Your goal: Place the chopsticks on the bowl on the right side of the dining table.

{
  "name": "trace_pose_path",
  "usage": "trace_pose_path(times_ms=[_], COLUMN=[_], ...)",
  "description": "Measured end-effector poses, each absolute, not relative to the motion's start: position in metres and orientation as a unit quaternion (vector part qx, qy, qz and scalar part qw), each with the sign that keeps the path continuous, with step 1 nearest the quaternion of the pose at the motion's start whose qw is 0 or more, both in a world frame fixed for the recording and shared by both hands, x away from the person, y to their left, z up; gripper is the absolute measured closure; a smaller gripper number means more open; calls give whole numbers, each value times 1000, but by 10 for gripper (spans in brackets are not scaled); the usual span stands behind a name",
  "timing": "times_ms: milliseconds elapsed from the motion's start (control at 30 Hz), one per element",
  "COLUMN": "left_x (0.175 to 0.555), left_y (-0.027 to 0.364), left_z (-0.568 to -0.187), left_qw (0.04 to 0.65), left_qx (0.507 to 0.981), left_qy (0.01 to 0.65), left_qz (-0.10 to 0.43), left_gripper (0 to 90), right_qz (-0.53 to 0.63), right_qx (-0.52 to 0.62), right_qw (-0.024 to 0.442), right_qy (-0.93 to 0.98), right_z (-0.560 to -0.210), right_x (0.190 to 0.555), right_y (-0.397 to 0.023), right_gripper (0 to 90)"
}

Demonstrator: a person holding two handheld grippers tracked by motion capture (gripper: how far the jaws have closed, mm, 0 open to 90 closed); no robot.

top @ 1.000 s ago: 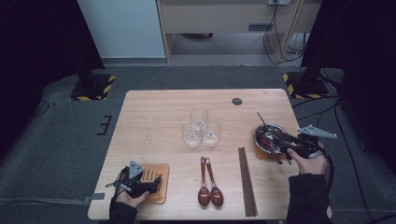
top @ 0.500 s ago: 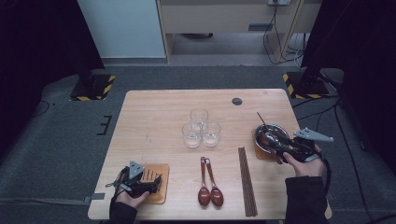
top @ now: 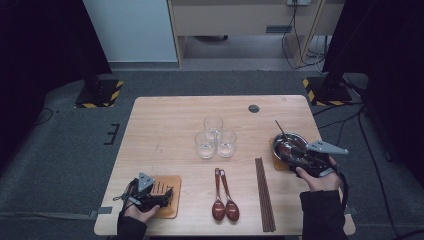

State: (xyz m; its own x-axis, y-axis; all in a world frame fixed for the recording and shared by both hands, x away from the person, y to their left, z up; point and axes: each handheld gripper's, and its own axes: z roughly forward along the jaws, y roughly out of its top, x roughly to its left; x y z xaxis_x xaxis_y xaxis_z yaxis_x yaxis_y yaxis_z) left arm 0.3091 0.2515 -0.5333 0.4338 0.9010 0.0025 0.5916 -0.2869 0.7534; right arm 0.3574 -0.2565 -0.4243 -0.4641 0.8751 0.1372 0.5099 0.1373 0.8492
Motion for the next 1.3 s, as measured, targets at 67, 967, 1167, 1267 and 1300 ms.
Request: trace_pose_path(times_ms=[67, 967, 1167, 1267, 1300], left_x=[309, 309, 309, 309, 309], left_y=[251, 251, 251, 251, 251], left_z=[-533, -533, -533, -533, -533], left_qw=[350, 349, 350, 350, 350], left_qx=[771, 771, 771, 771, 771], left_qy=[484, 484, 484, 484, 484], left_qz=[221, 221, 221, 221, 221], left_gripper=[37, 36, 35, 36, 36], right_qz=[452, 420, 412, 407, 406], right_qx=[475, 460, 460, 461, 463], right_qw=[203, 190, 188, 184, 181], right_qy=[727, 758, 764, 767, 767], right_z=[-425, -444, -450, -454, -455], right_x=[356, 343, 341, 340, 339], right_y=[-254, -225, -218, -217, -216], right_gripper=[497, 566, 574, 588, 597])
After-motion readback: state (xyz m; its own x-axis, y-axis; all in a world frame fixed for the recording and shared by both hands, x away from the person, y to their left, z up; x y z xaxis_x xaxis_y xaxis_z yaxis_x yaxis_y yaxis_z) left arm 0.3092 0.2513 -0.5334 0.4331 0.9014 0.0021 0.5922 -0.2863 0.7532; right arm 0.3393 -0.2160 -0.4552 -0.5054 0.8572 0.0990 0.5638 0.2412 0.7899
